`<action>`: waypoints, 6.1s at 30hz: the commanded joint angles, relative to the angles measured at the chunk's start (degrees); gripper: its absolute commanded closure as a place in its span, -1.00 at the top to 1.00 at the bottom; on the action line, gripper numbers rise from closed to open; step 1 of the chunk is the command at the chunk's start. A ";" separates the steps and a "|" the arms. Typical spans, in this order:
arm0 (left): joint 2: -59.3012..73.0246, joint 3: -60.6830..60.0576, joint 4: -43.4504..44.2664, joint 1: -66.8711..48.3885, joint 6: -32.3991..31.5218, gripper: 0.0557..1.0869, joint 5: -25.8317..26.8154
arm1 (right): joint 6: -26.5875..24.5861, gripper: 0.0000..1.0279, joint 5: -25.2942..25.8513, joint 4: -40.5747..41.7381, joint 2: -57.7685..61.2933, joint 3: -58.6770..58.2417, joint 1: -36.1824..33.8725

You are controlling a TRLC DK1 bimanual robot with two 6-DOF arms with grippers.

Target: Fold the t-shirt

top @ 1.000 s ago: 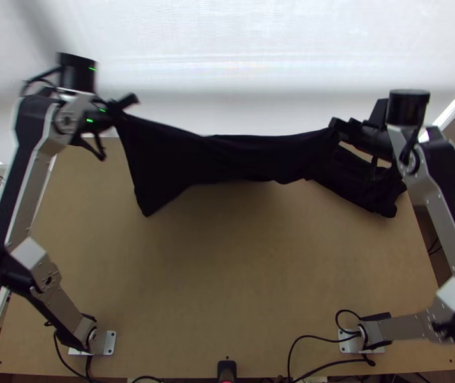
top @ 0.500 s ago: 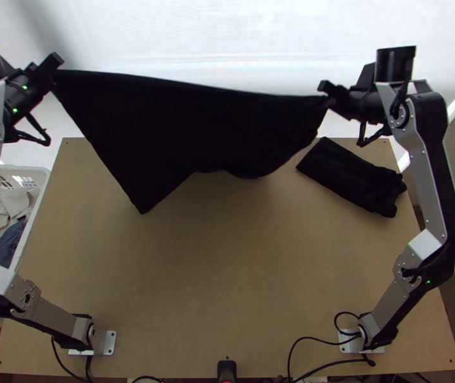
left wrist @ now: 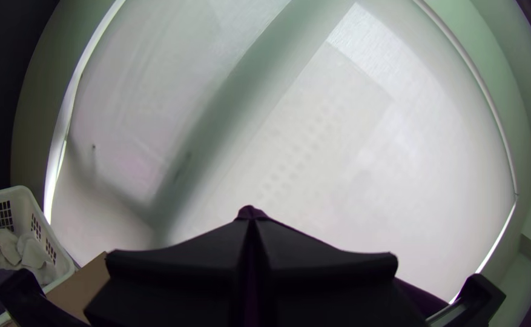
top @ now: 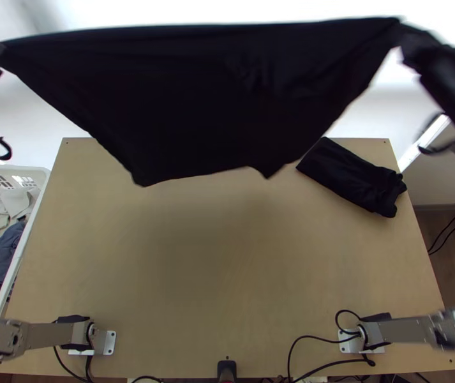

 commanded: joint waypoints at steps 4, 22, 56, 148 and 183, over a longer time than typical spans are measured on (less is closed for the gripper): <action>-8.79 -3.10 2.73 1.54 0.33 -0.93 -1.52 | -1.99 -0.95 2.96 2.36 -13.35 -6.23 -0.65; -45.27 -36.41 4.75 1.02 -1.78 -0.93 -1.44 | 1.70 -0.95 2.69 -15.66 -45.70 -25.13 0.75; -28.66 -73.24 10.03 3.74 -0.90 -0.93 16.49 | 6.19 -0.95 -2.14 -0.63 -20.21 -63.54 -0.92; -21.45 -59.00 -32.25 -6.63 34.52 0.92 12.80 | 15.06 0.87 -10.32 -39.74 -27.94 -83.58 8.49; -20.92 -57.42 -32.95 -5.93 34.78 0.92 9.99 | 8.29 -0.31 -10.49 -14.60 -8.78 -90.52 13.32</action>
